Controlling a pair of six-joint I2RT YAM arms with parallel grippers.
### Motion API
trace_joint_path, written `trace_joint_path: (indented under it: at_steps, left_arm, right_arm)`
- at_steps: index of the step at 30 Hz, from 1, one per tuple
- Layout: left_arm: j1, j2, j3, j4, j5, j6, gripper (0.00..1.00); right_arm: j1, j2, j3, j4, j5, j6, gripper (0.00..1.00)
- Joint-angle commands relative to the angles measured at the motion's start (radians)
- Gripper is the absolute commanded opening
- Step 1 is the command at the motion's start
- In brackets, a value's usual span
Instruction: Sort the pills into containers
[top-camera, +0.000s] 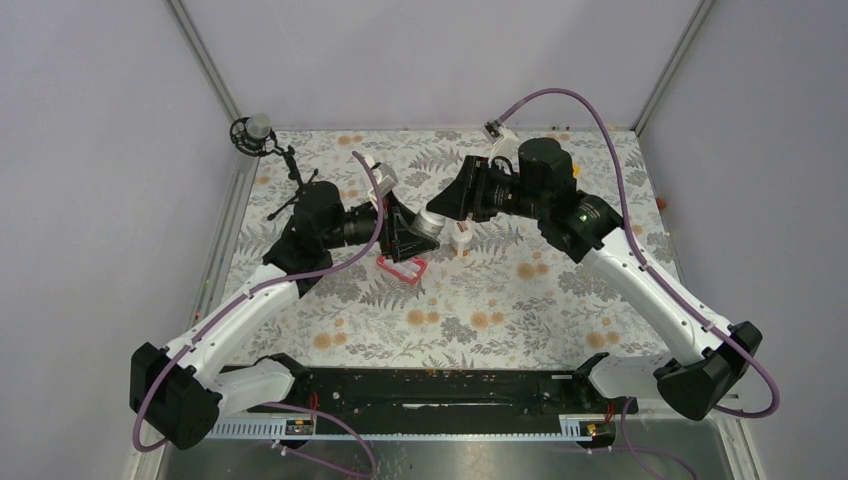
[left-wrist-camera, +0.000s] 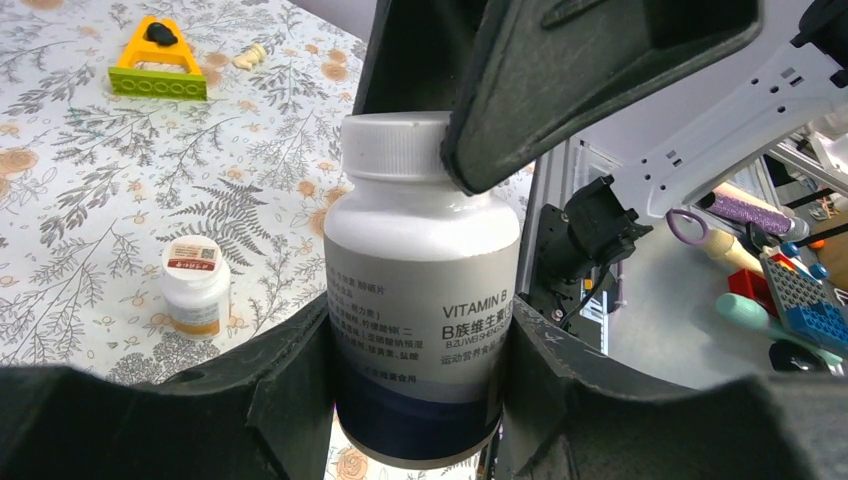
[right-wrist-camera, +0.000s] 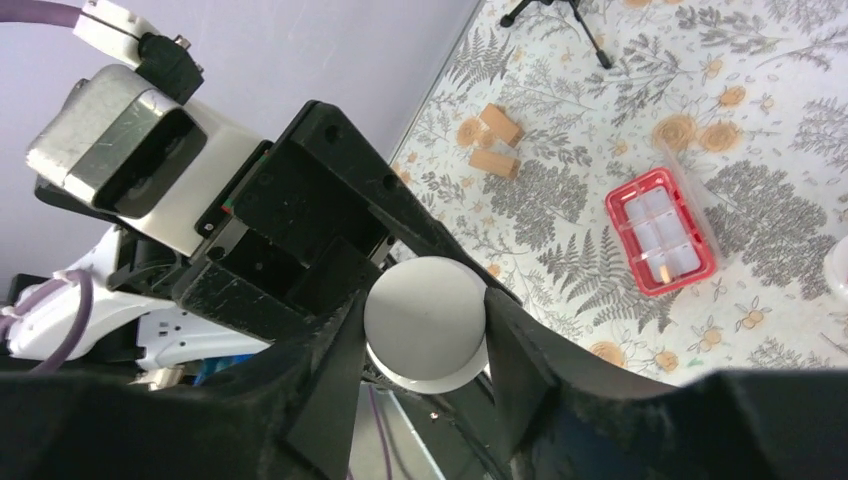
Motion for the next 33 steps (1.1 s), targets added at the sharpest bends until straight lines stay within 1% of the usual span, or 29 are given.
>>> trace_joint_path:
  at_steps: [1, 4, 6, 8, 10, 12, 15, 16, 18, 20, 21, 22, 23, 24, 25, 27, 30, 33]
  left_arm:
    - [0.0, -0.002, 0.056, 0.005, -0.07, 0.026, 0.0]
    - [0.0, -0.003, 0.056, 0.002, -0.069, 0.017, 0.0]
    - [0.0, -0.004, 0.057, 0.004, -0.047, 0.012, 0.0]
    - [0.0, -0.005, 0.059, 0.008, 0.007, 0.012, 0.0]
    - [0.001, -0.004, 0.063, 0.015, 0.134, 0.016, 0.0]
    - [0.001, 0.0, 0.066, 0.022, 0.248, 0.014, 0.0]
    - [0.0, 0.0, 0.062, 0.019, 0.341, 0.019, 0.0]
    - [0.0, 0.0, 0.063, 0.011, 0.363, 0.029, 0.0]
    - [0.001, 0.0, 0.062, 0.002, 0.395, 0.042, 0.0]
    - [0.0, 0.001, 0.062, 0.004, 0.406, 0.048, 0.0]
    - [-0.002, -0.001, 0.059, 0.015, 0.39, 0.041, 0.0]
    - [-0.003, -0.002, 0.054, 0.026, 0.361, 0.036, 0.0]
    - [-0.004, -0.005, 0.049, 0.027, 0.332, 0.037, 0.0]
    - [-0.003, -0.008, 0.046, 0.028, 0.291, 0.04, 0.0]
    - [-0.004, -0.011, 0.039, 0.028, 0.243, 0.043, 0.0]
    - [-0.004, -0.012, 0.029, 0.037, 0.159, 0.043, 0.0]
    - [-0.004, -0.013, 0.014, 0.063, 0.059, 0.031, 0.0]
    - [-0.004, -0.014, 0.006, 0.083, -0.007, 0.029, 0.0]
  right_arm:
    - [0.007, -0.001, 0.041, 0.022, -0.029, 0.051, 0.47]
    - [0.004, 0.003, 0.053, 0.014, -0.107, 0.024, 0.3]
    - [-0.003, 0.003, 0.064, -0.004, -0.149, -0.024, 0.2]
    - [-0.027, -0.003, 0.068, -0.013, -0.206, -0.085, 0.12]
    - [-0.069, -0.01, 0.064, -0.013, -0.306, -0.162, 0.05]
    - [-0.101, -0.018, 0.056, -0.014, -0.441, -0.241, 0.0]
    - [-0.126, -0.026, 0.052, -0.035, -0.601, -0.346, 0.0]
    - [-0.127, -0.031, 0.061, -0.059, -0.63, -0.378, 0.0]
    - [-0.128, -0.039, 0.073, -0.101, -0.635, -0.431, 0.0]
    - [-0.128, -0.05, 0.08, -0.127, -0.592, -0.46, 0.0]
    - [-0.129, -0.055, 0.081, -0.131, -0.556, -0.463, 0.04]
    - [-0.128, -0.06, 0.079, -0.131, -0.491, -0.45, 0.27]
    - [-0.128, -0.063, 0.075, -0.12, -0.447, -0.43, 0.53]
    - [-0.127, -0.064, 0.07, -0.111, -0.413, -0.408, 0.73]
    - [-0.126, -0.065, 0.065, -0.1, -0.379, -0.38, 0.83]
    - [-0.119, -0.065, 0.045, -0.059, -0.323, -0.298, 0.94]
    - [-0.114, -0.066, -0.008, 0.042, -0.233, -0.105, 0.97]
    - [-0.096, -0.058, -0.031, 0.056, -0.117, 0.012, 0.97]
